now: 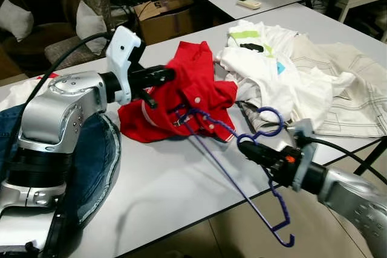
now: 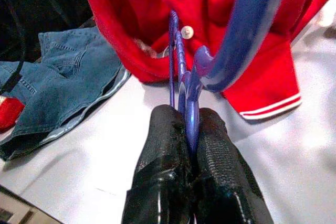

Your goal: Hang hanger

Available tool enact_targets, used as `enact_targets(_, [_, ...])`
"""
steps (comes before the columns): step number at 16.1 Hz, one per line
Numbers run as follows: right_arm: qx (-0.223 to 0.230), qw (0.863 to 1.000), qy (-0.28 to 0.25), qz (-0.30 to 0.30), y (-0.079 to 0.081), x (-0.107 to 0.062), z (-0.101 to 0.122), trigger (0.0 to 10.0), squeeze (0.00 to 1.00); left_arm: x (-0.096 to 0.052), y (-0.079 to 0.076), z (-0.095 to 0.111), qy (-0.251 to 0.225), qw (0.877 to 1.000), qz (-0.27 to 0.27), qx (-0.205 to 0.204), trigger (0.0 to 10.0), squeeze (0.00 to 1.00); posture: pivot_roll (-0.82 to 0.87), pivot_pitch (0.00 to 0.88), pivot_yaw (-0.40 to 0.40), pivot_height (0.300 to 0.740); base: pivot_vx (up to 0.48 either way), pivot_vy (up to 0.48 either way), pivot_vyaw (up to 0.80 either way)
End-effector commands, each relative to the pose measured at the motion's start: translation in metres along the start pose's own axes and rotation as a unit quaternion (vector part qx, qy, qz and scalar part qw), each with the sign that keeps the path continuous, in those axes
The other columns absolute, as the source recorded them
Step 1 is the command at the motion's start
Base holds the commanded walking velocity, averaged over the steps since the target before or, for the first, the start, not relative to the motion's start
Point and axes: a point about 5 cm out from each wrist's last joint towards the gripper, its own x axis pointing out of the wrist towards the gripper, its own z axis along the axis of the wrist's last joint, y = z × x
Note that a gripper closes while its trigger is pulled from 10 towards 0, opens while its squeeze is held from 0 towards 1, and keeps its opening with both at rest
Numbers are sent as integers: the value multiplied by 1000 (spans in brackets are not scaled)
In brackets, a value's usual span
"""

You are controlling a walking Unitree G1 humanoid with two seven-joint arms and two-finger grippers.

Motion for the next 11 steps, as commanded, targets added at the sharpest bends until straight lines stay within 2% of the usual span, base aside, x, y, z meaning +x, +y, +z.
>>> enact_targets(1, [-7, 1000, -11, -8, 2, -8, 6, 10000, 0, -7, 10, -2, 11, 999, 37, 5, 0, 0, -75, 0, 125, 740, 0, 0, 0])
enact_targets(3, [-4, 998, -25, -54, -7, -21, 11, 10000, 0, -10, 14, -2, 11, 999, 53, 6, 0, 0, -76, 0, 120, 740, 0, 0, 0])
enact_targets(4, [-5, 996, -49, -77, -11, -34, 19, 10000, 0, -13, 18, -1, 14, 998, 68, 9, 0, 0, -78, 0, 118, 740, 0, 0, 0])
enact_targets(6, [-8, 993, -97, -64, -3, -48, 36, 10000, 0, -15, 23, -3, 20, 996, 84, 18, 0, 0, -83, 0, 119, 740, 0, 0, 0])
enact_targets(7, [-8, 994, -98, -53, 2, -51, 37, 10000, 0, -14, 24, -3, 20, 996, 89, 21, 0, 0, -90, 0, 120, 740, 0, 0, 0])
enact_targets(9, [2, 995, -70, -68, 0, -45, 26, 10000, 0, -11, 23, 0, 11, 996, 86, 23, 0, 0, -91, 0, 121, 740, 0, 0, 0])
enact_targets(11, [19, 997, -65, -34, 9, -35, 20, 10000, 0, -8, 17, 5, -5, 998, 68, 19, 0, 0, -88, 0, 117, 740, 0, 0, 0])
